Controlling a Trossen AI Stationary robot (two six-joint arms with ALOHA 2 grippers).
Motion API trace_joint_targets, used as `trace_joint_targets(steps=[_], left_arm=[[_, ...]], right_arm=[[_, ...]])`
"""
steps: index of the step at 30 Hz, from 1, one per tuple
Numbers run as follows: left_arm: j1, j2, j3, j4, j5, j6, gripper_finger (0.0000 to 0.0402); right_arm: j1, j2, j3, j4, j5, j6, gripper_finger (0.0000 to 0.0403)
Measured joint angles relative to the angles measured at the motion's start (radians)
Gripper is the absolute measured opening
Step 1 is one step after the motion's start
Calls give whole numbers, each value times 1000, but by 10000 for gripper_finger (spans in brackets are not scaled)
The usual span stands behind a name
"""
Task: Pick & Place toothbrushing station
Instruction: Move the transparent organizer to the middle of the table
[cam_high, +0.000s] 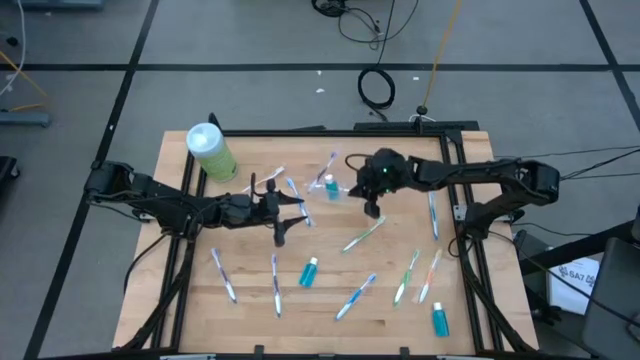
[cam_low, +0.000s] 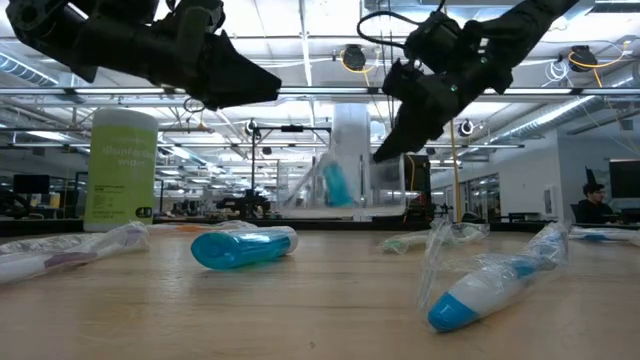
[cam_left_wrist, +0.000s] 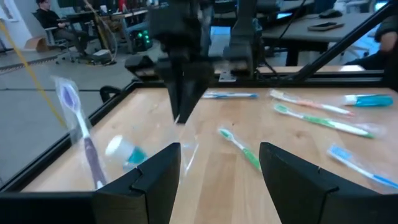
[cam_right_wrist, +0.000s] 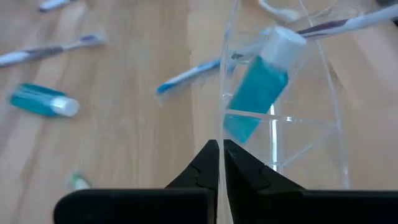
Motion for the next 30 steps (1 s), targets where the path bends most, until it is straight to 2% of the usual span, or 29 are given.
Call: trace_joint_targets(steps=[3,8,22,25,30], left_arm=[[0,0,0,2,12,-24,223],[0,0,0,2,12,-25,223],[0,0,0,4,12,-21,223],[0,0,0,4,12,-21,223],[0,0,0,4,12,-21,223]], right_arm=[[23,1,-58,75,45,36,5],[36,1,-132,184,40,54,5],[35,1,-167,197,41,14,10],[35,1,-167,198,40,-5,24],[35,0,-167,200,40,-13,72]])
